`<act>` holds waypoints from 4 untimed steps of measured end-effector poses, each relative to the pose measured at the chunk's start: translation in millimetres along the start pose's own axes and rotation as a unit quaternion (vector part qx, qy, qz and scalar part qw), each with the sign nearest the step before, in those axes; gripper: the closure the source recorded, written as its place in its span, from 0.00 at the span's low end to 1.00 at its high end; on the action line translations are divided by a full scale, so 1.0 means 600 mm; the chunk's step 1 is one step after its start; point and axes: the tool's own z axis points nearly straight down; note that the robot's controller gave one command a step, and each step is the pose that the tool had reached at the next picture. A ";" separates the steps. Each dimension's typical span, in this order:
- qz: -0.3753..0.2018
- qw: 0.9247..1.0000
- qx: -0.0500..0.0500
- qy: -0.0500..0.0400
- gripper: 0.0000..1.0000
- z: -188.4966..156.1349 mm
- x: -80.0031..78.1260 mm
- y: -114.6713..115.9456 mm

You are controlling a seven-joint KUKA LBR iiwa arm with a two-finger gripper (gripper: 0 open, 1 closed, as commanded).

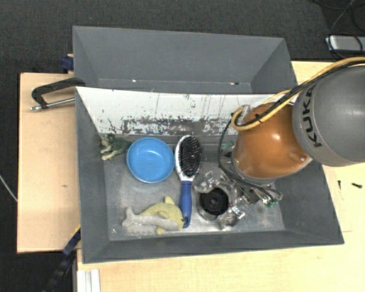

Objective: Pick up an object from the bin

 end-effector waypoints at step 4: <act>0.002 1.000 0.003 -0.004 1.00 -0.164 -0.013 -0.001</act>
Offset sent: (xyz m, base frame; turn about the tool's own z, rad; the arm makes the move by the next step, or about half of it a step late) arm 0.0000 0.0000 0.0000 0.0000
